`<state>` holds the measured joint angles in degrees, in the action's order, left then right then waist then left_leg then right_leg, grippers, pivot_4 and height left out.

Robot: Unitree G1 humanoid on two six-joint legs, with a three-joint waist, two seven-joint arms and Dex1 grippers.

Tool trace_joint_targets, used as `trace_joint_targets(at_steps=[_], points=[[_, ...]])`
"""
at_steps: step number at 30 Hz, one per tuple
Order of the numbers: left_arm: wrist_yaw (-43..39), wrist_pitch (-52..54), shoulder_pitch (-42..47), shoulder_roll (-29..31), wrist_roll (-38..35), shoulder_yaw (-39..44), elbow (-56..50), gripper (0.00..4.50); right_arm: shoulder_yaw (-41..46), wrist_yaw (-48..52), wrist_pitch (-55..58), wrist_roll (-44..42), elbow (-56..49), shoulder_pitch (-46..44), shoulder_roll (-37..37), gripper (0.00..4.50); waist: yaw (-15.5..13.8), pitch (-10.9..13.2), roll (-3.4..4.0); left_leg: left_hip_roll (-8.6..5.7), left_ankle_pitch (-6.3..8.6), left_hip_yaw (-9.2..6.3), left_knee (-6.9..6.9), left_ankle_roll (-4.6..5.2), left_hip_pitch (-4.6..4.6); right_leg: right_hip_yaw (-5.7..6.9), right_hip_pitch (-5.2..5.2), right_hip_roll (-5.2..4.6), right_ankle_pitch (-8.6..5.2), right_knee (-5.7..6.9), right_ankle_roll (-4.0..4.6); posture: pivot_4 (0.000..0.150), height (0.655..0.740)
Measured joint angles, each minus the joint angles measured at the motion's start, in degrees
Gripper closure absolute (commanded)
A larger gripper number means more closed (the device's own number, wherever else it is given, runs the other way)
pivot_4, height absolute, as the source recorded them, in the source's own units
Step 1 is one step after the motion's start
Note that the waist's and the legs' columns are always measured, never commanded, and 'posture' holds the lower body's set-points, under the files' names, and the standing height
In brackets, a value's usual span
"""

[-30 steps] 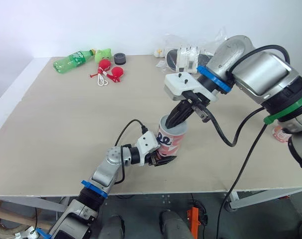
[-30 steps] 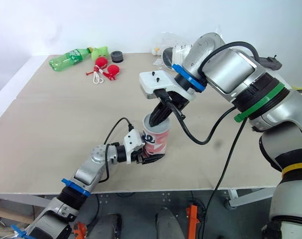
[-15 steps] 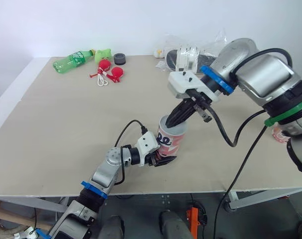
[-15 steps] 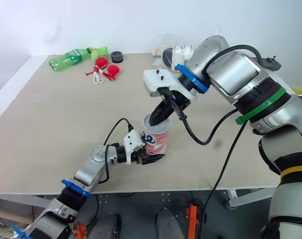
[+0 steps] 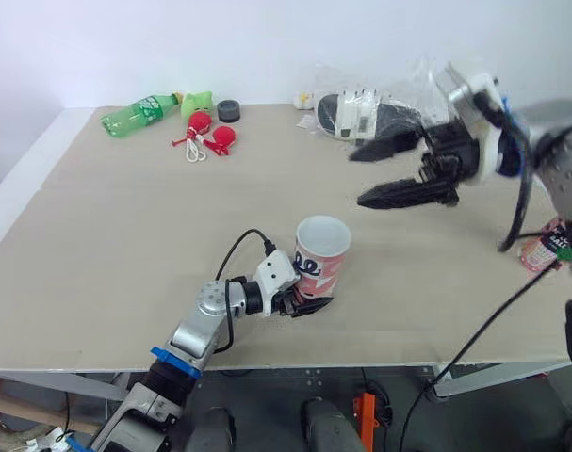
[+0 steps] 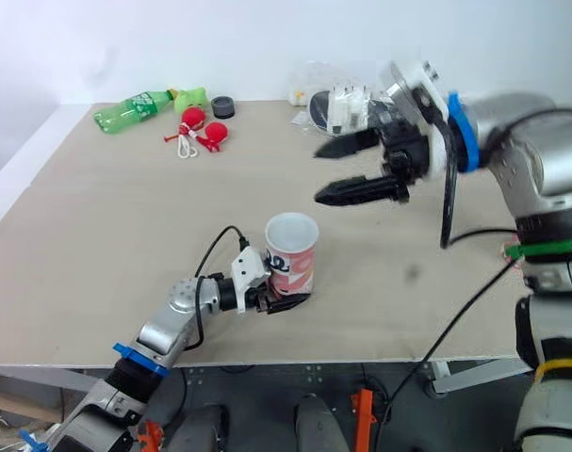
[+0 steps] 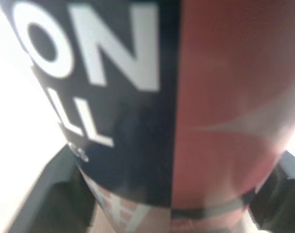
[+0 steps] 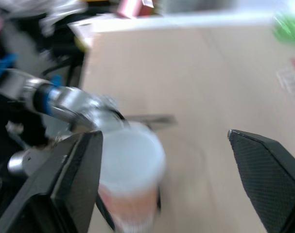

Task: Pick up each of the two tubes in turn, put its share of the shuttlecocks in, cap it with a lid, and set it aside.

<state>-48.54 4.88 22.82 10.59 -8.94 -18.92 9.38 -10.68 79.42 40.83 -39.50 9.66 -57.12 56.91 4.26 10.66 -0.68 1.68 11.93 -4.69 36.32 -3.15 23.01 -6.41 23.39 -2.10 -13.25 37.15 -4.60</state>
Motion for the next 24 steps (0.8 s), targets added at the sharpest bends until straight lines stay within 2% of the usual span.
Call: trace_joint_targets(at_steps=[5, 9, 14, 20, 24], points=[[-0.41, -0.01, -0.11, 0.49, -0.17, 0.66, 0.09, 0.08, 4.47, -3.61, -0.75, 2.89, -6.64, 15.83, 1.99, 0.00, 0.11, -0.01, 0.02, 0.05, 0.01, 0.00, 0.00, 0.03, -0.06, -0.01, -0.04, 0.08, 0.02, 0.00, 0.00, 0.150, 0.7400], [-0.90, -0.02, -0.49, 1.50, -0.51, 1.14, -0.35, 0.08, 7.21, -6.97, 0.02, 1.50, -12.23, 23.01, -1.79, 0.00, 0.44, 0.00, 0.04, 0.08, -0.01, 0.01, 0.02, 0.05, -0.13, -0.08, -0.03, 0.15, 0.10, 0.02, 0.02, 0.150, 0.7400], [-2.78, 0.08, -2.38, 4.56, -2.08, 2.95, -2.59, 0.08, 10.56, -11.14, -4.58, 2.25, -19.62, 34.55, -6.76, 0.00, 0.14, 0.01, -0.04, 0.05, -0.02, -0.01, 0.04, 0.06, -0.08, -0.08, -0.06, 0.12, 0.12, 0.00, -0.02, 0.150, 0.7400], [-4.95, -0.78, -3.90, 8.69, -2.95, 4.72, -3.75, 0.08, 9.25, -15.53, -10.43, 6.76, -21.75, 41.96, -12.59, 0.00, 0.25, 0.02, -0.08, 0.10, -0.02, 0.00, 0.05, 0.06, -0.12, -0.08, -0.05, 0.17, 0.13, 0.00, 0.02, 0.150, 0.7400], [-6.53, -0.81, -5.07, 11.45, -3.92, 6.61, -4.39, 0.08, 7.86, -18.72, -13.83, 10.63, -20.13, 42.87, -17.31, 0.00, 0.27, 0.04, -0.12, 0.12, -0.02, 0.00, 0.06, 0.05, -0.13, -0.08, -0.05, 0.18, 0.17, 0.00, 0.07, 0.150, 0.7400]])
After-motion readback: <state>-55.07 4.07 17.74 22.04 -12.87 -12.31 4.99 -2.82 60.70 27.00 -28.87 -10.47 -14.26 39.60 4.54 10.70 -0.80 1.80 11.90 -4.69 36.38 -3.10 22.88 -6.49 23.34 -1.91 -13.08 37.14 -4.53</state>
